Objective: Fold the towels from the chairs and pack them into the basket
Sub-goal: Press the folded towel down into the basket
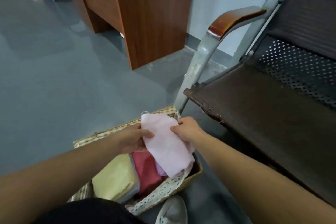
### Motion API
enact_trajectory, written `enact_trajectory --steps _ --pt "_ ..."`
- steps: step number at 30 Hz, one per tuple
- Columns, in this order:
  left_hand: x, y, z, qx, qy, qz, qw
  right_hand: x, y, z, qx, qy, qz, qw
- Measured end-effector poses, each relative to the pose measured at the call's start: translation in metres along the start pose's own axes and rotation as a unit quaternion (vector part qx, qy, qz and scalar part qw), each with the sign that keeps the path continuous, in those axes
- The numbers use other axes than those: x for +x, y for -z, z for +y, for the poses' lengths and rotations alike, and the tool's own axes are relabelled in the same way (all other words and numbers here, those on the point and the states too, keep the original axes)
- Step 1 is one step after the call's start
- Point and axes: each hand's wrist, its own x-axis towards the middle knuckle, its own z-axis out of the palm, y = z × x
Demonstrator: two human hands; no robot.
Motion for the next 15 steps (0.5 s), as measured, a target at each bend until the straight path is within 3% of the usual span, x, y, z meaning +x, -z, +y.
enact_trajectory --steps 9,15 --pt "0.006 0.046 -0.049 -0.053 0.002 0.052 0.997 0.021 -0.087 0.009 0.128 -0.059 -0.08 0.987" --pt "0.016 0.066 -0.072 0.058 -0.021 0.223 0.973 0.025 -0.117 0.016 0.048 0.006 -0.118 0.992"
